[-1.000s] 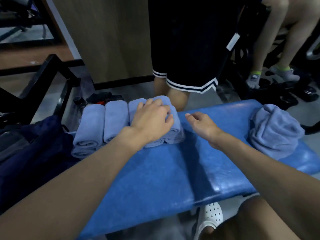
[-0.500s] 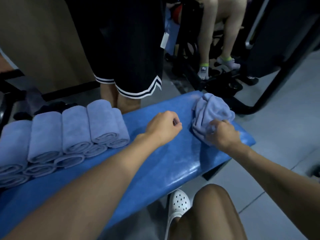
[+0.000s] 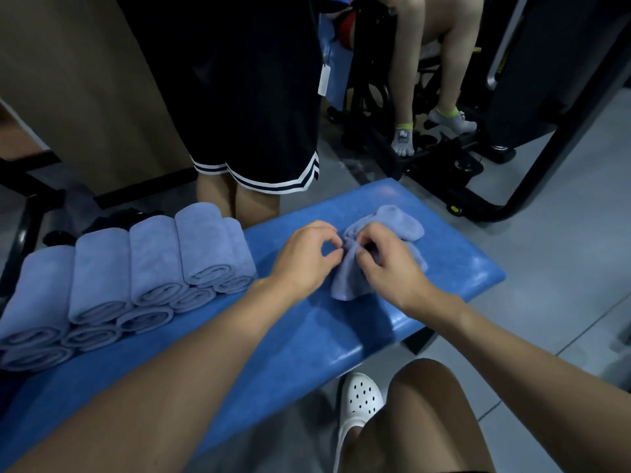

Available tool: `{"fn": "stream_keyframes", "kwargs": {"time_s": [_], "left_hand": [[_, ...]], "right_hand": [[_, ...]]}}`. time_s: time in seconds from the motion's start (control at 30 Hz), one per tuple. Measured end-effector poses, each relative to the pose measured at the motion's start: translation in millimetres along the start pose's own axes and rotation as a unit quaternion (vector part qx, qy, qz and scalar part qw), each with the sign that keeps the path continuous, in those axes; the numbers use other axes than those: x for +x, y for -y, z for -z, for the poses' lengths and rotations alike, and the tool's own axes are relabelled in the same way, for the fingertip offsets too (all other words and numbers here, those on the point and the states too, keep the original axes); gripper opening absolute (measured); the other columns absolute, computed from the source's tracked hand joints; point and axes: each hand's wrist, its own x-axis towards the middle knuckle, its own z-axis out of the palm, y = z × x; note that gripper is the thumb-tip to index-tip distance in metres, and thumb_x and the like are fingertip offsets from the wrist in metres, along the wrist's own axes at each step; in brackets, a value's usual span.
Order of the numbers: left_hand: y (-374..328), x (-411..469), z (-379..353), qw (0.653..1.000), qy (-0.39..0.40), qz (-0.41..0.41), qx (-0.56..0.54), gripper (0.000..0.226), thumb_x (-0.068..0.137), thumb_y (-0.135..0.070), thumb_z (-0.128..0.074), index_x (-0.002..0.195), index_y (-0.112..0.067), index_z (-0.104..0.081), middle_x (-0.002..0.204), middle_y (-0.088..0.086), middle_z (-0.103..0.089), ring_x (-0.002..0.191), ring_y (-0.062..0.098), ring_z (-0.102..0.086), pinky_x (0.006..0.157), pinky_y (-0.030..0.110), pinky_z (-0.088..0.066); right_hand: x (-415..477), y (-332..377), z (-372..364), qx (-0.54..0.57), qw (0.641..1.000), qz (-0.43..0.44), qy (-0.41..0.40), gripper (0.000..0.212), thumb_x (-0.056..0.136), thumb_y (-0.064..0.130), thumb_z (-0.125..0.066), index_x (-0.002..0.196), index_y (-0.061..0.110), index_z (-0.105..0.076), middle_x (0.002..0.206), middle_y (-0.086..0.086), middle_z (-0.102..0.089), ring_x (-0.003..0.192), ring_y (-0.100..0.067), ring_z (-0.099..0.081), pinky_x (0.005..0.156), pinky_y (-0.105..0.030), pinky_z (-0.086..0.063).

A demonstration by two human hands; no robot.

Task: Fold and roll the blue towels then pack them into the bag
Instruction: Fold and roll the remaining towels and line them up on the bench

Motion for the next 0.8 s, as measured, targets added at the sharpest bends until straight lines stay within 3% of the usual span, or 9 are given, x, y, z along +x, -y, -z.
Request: {"fn": "stream_keyframes", "kwargs": {"time_s": [0.07, 0.13, 0.2, 0.27, 0.37, 0.5, 0.63, 0.73, 0.8], "left_hand": [[5, -13, 11, 0.999, -0.013, 0.014, -0.044, 0.011, 0.088, -0.013, -0.069, 0.080, -0.020, -0.066, 0.105, -0.014, -0.068, 0.104, 0.010, -0.064, 0.092, 0.031, -0.047], [11, -27, 22, 0.996, -0.026, 0.032, -0.081, 0.017, 0.091, -0.015, -0.064, 0.079, -0.025, -0.057, 0.088, -0.018, -0.068, 0.087, 0.003, -0.064, 0.080, 0.028, -0.046], [16, -44, 35, 0.993, -0.049, 0.043, -0.099, 0.020, 0.092, -0.013, -0.059, 0.079, -0.025, -0.050, 0.065, -0.015, -0.059, 0.063, 0.006, -0.053, 0.066, 0.028, -0.041], [19, -60, 50, 0.989, -0.065, 0.054, -0.118, 0.025, 0.094, -0.009, -0.054, 0.081, -0.027, -0.045, 0.056, -0.010, -0.054, 0.054, 0.015, -0.050, 0.056, 0.036, -0.041], [25, -83, 69, 0.984, -0.080, 0.058, -0.146, 0.029, 0.096, -0.004, -0.050, 0.086, -0.031, -0.049, 0.063, 0.000, -0.056, 0.072, 0.017, -0.070, 0.070, 0.042, -0.052], [40, -115, 78, 0.990, 0.007, 0.080, -0.115, 0.033, 0.089, -0.006, -0.064, 0.108, -0.032, -0.059, 0.107, -0.011, -0.065, 0.110, 0.007, -0.063, 0.092, 0.034, -0.055], [52, -134, 86, 0.989, -0.054, 0.079, -0.115, 0.022, 0.090, -0.012, -0.067, 0.083, -0.033, -0.064, 0.090, -0.015, -0.070, 0.093, 0.010, -0.067, 0.089, 0.042, -0.054], [47, -140, 95, 0.973, -0.082, 0.110, -0.184, 0.025, 0.089, -0.011, -0.070, 0.100, -0.031, -0.062, 0.104, -0.009, -0.070, 0.104, 0.011, -0.066, 0.094, 0.040, -0.053], [43, -144, 100, 0.972, -0.093, 0.105, -0.189, 0.019, 0.089, -0.008, -0.069, 0.101, -0.022, -0.068, 0.101, -0.006, -0.073, 0.100, 0.013, -0.068, 0.093, 0.041, -0.055]], "right_hand": [[-2, 15, -7, 0.039, 0.999, -0.021, 0.010, 0.010, 0.094, 0.003, -0.050, 0.084, 0.006, -0.049, 0.073, 0.007, -0.050, 0.068, 0.002, -0.048, 0.065, -0.012, -0.036], [-4, 25, -15, 0.049, 0.998, -0.023, 0.020, 0.012, 0.096, 0.006, -0.050, 0.085, 0.010, -0.047, 0.073, 0.012, -0.048, 0.067, 0.005, -0.049, 0.065, -0.010, -0.035], [-6, 35, -22, 0.062, 0.997, -0.021, 0.029, 0.012, 0.097, 0.009, -0.051, 0.087, 0.013, -0.047, 0.075, 0.012, -0.050, 0.069, 0.004, -0.049, 0.065, -0.009, -0.035], [-7, 46, -29, 0.061, 0.997, -0.012, 0.044, 0.009, 0.097, 0.009, -0.052, 0.089, 0.012, -0.049, 0.078, 0.010, -0.052, 0.071, 0.004, -0.050, 0.065, -0.009, -0.035], [-12, 62, -40, 0.041, 0.996, -0.002, 0.082, 0.007, 0.096, 0.009, -0.052, 0.090, 0.010, -0.052, 0.081, 0.005, -0.056, 0.076, 0.004, -0.051, 0.064, -0.009, -0.034], [-15, 87, -58, 0.107, 0.991, -0.008, 0.074, 0.014, 0.095, 0.002, -0.051, 0.086, 0.012, -0.051, 0.081, 0.001, -0.056, 0.075, -0.006, -0.052, 0.070, -0.014, -0.038], [-11, 111, -62, 0.183, 0.980, -0.033, 0.067, 0.021, 0.095, -0.002, -0.050, 0.085, 0.017, -0.050, 0.076, 0.003, -0.054, 0.068, -0.003, -0.049, 0.067, -0.013, -0.038], [-8, 127, -61, 0.213, 0.973, -0.041, 0.077, 0.022, 0.096, -0.001, -0.050, 0.085, 0.017, -0.050, 0.072, 0.003, -0.052, 0.060, 0.003, -0.045, 0.062, -0.011, -0.038], [-8, 136, -61, 0.234, 0.968, -0.041, 0.083, 0.020, 0.097, -0.001, -0.049, 0.086, 0.015, -0.050, 0.070, 0.003, -0.051, 0.057, 0.002, -0.042, 0.058, -0.012, -0.037]]}}
